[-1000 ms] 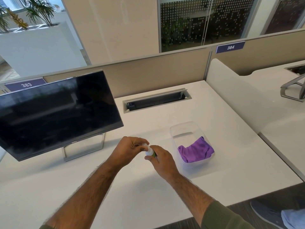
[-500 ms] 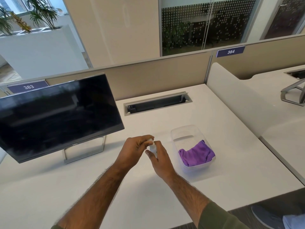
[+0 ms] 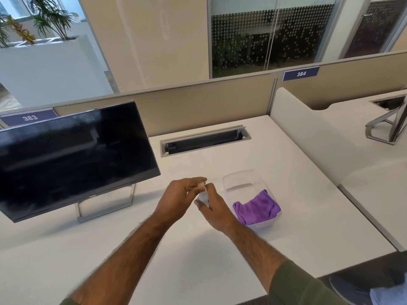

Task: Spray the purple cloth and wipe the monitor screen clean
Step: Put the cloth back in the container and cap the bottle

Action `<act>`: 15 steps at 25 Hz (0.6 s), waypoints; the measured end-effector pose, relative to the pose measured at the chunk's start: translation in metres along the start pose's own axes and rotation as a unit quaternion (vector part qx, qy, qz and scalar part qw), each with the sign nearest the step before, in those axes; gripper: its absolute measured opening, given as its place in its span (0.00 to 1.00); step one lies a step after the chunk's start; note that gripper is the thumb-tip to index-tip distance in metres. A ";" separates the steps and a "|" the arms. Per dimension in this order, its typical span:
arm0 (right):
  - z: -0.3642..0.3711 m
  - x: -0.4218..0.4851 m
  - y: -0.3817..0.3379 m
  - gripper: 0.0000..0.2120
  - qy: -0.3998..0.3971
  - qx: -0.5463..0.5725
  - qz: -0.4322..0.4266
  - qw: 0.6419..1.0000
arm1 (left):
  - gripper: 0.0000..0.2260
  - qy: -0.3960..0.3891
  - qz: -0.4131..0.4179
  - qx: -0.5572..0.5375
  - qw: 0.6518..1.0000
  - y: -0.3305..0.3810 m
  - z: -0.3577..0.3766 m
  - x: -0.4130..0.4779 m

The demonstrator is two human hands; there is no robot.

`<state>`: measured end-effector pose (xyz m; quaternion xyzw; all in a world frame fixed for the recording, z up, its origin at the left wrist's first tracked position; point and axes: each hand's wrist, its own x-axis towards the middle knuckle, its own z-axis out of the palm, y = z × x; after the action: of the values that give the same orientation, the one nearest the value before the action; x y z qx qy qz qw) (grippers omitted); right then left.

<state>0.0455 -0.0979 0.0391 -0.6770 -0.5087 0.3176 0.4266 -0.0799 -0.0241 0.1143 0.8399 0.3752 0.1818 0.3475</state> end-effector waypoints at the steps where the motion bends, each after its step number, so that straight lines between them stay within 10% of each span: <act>1: -0.006 0.002 -0.003 0.11 0.016 -0.009 0.001 1.000 | 0.14 0.004 0.005 0.000 1.000 0.007 0.003 0.006; 15: -0.098 0.043 0.015 0.21 0.101 -0.121 0.087 0.984 | 0.13 0.008 0.049 0.071 0.996 0.052 0.058 0.079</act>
<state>0.1490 -0.0834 0.0681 -0.7943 -0.4364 0.2192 0.3613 0.0307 -0.0155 0.1149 0.8781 0.3487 0.1783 0.2749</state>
